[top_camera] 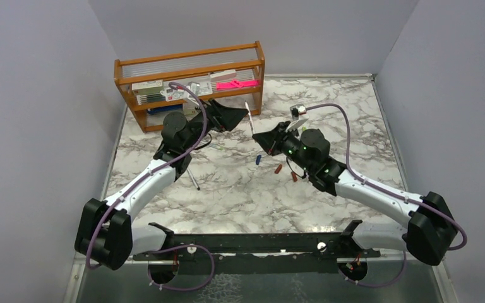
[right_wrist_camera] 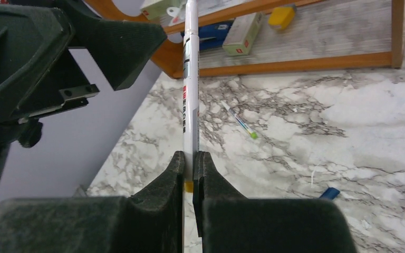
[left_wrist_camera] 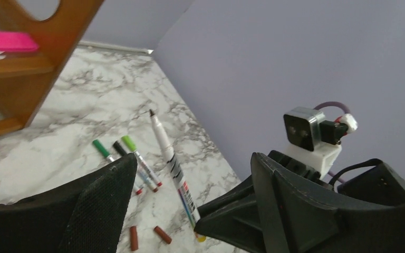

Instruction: Insert the pens into the pen caps

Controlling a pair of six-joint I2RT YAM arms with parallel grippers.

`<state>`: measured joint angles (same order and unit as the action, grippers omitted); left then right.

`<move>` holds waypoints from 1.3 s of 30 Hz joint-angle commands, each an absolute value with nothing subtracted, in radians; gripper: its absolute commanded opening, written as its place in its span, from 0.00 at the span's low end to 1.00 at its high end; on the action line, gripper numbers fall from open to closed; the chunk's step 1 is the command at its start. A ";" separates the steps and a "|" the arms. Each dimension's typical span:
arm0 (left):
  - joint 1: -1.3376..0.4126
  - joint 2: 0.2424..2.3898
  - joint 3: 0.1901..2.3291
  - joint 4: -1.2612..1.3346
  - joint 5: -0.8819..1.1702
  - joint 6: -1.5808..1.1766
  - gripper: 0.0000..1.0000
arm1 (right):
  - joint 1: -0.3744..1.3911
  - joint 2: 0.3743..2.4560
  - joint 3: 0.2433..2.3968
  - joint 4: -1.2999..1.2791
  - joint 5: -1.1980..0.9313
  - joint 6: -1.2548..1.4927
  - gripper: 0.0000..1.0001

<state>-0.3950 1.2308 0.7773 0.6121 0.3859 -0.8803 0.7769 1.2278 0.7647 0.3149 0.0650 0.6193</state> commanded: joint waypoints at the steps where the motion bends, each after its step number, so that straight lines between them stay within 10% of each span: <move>1: -0.456 1.268 0.835 0.746 0.403 -0.861 0.77 | 0.780 1.150 0.720 0.458 0.017 0.652 0.01; 16: -0.590 1.362 0.889 0.763 0.380 -0.869 0.61 | 0.779 1.081 0.682 0.495 0.029 0.618 0.01; 23: -0.607 1.371 0.898 0.773 0.362 -0.891 0.34 | 0.779 1.068 0.675 0.493 0.042 0.620 0.01; 32: -0.607 1.369 0.878 0.777 0.358 -0.917 0.62 | 0.778 1.049 0.667 0.501 0.103 0.604 0.01; 39: -0.607 1.363 0.874 0.779 0.336 -0.949 0.34 | 0.779 1.071 0.672 0.502 0.090 0.601 0.02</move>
